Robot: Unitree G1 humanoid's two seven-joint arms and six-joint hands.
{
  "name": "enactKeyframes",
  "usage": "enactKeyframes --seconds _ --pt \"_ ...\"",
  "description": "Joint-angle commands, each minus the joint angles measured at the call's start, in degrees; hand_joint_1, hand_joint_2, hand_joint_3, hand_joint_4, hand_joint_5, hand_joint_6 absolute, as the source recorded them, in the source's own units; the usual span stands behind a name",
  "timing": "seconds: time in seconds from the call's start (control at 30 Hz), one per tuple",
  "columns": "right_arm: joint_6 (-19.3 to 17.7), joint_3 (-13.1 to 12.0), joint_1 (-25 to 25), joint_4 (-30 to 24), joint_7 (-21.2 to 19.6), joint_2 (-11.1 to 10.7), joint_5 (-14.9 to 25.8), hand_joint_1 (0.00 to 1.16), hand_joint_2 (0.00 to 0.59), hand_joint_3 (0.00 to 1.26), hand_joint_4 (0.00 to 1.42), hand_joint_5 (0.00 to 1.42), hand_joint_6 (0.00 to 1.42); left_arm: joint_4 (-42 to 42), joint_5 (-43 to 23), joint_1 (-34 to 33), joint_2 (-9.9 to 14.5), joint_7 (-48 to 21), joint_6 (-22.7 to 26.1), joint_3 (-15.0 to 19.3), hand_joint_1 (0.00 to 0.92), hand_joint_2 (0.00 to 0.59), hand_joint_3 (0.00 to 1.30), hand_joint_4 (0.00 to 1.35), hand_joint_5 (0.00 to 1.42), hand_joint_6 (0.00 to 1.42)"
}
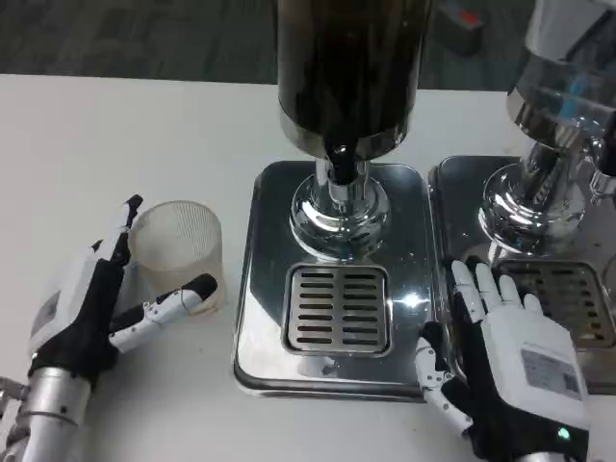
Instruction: Grasp the cup under the faucet to collect the drink, then remove the cup.
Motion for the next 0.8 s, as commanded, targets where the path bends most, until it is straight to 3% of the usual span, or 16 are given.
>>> enactKeyframes --seconds 0.03,0.33,0.8 --pt "0.6 0.2 0.4 -1.2 0.3 0.6 0.2 0.21 0.553 0.05 0.00 0.00 0.00 1.4 0.5 -1.1 0.3 1.3 -0.7 -0.6 0.258 0.044 0.00 0.00 0.14 0.09" --pt "1.2 0.0 0.8 -1.5 0.6 1.1 0.4 0.21 0.553 0.06 0.00 0.00 0.00 3.7 -1.7 -2.7 -0.8 0.7 -2.9 -0.3 0.278 0.047 0.00 0.01 0.28 0.24" --pt "1.6 0.0 1.8 -2.3 0.3 1.6 0.1 0.21 0.546 0.06 0.00 0.00 0.00 4.9 -0.5 -3.4 -1.4 3.0 -2.9 -1.8 0.340 0.086 0.31 0.40 0.70 0.79"
